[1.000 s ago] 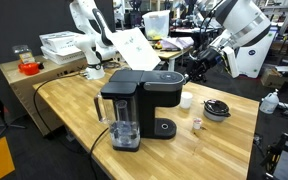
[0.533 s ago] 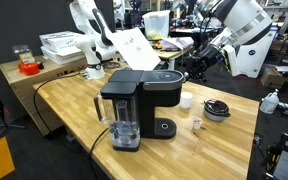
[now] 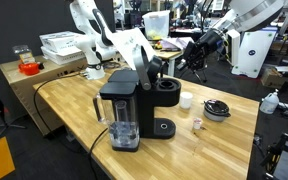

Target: Open the coffee maker

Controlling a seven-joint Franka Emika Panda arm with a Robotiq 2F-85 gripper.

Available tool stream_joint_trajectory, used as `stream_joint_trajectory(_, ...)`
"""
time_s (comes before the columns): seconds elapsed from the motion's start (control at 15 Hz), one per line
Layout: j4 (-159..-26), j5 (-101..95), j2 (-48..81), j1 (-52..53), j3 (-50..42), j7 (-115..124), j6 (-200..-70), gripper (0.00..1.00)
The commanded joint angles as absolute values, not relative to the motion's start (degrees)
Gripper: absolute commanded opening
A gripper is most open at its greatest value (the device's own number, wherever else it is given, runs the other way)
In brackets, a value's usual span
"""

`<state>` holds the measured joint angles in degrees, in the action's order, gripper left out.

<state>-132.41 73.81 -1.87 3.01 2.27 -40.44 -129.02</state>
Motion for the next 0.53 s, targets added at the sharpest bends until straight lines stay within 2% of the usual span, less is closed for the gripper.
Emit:
stream_joint_trajectory(0.0, -131.5, 72.5, -2.6, 3.5, 3.1, -39.9, -129.9, 0.00)
stream_joint_trajectory(0.47, -131.0, 67.5, -3.6, 4.6, 4.3, -35.1, -131.7, 0.00)
